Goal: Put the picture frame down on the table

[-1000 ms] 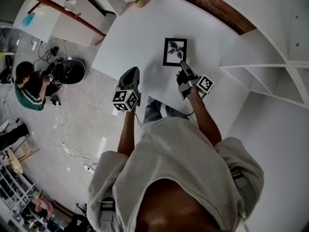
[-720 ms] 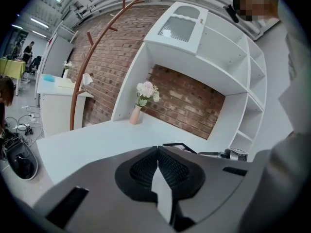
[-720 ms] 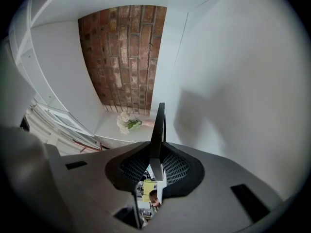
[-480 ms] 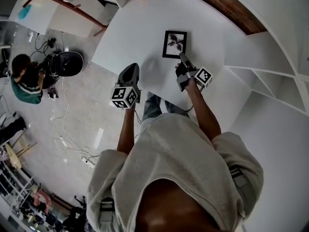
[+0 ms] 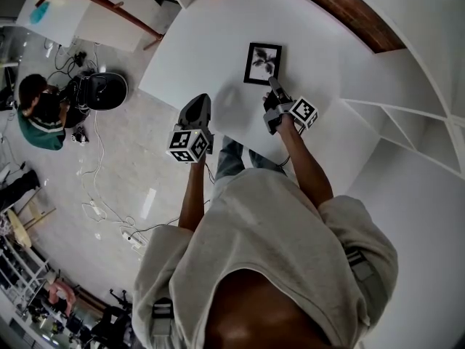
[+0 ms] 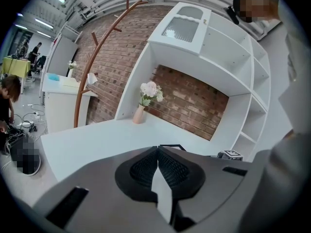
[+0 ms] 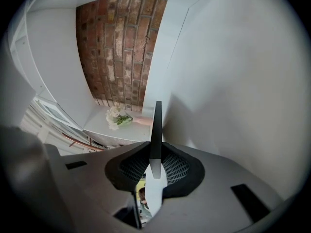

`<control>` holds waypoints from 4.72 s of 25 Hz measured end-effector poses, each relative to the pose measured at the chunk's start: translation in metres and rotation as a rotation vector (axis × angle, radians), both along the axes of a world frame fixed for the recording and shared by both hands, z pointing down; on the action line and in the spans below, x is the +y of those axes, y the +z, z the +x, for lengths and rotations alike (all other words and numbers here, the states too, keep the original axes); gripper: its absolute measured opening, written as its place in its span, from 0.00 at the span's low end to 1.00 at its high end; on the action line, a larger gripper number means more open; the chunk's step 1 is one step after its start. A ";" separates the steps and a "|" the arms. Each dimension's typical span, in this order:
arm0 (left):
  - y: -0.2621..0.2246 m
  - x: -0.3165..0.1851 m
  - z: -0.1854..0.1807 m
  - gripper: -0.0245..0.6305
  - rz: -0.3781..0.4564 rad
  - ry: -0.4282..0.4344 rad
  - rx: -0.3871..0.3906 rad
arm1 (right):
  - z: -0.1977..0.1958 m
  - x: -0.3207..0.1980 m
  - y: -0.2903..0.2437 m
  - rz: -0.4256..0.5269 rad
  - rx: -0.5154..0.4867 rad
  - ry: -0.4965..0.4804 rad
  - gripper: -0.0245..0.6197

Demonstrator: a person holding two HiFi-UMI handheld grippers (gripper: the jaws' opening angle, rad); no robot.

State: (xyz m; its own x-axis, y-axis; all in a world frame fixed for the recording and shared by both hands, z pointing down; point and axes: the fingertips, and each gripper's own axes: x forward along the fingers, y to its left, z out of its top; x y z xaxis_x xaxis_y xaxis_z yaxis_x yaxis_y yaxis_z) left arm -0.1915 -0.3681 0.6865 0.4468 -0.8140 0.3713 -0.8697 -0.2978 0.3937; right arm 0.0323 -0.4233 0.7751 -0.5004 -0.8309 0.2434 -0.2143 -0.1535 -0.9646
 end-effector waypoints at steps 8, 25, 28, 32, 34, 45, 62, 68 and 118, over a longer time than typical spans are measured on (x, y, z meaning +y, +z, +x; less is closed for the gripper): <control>-0.003 0.007 -0.001 0.06 -0.002 -0.023 0.000 | -0.011 0.005 0.007 -0.020 0.111 -0.113 0.32; -0.011 0.010 0.007 0.06 0.014 -0.009 0.007 | -0.027 0.022 0.005 0.054 0.518 -0.431 0.40; -0.012 0.012 0.007 0.06 0.017 -0.009 0.009 | -0.031 0.028 0.011 0.084 0.661 -0.542 0.40; -0.011 0.012 0.006 0.06 0.019 -0.005 0.009 | -0.034 0.033 0.023 0.115 0.847 -0.660 0.41; -0.012 0.011 0.006 0.06 0.021 -0.002 0.009 | -0.033 0.033 0.024 0.116 0.910 -0.682 0.41; -0.014 0.015 0.000 0.06 0.030 -0.015 0.012 | -0.032 0.038 0.025 0.134 1.052 -0.725 0.41; -0.025 0.024 0.013 0.06 0.060 0.001 0.003 | -0.019 0.035 -0.053 0.367 1.200 -0.545 0.09; -0.037 0.028 0.016 0.06 0.083 0.000 -0.002 | -0.016 0.038 -0.078 0.411 1.182 -0.510 0.08; -0.131 -0.008 0.050 0.06 0.293 0.012 -0.055 | 0.031 0.022 -0.213 0.642 1.174 -0.278 0.07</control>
State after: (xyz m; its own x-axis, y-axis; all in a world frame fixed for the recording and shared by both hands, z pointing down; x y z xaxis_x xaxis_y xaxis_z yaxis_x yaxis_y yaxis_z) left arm -0.1413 -0.3758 0.5553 0.4431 -0.8846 0.1455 -0.8829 -0.4025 0.2418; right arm 0.0628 -0.4017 0.5621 -0.4359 -0.8646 0.2499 -0.8992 0.4302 -0.0800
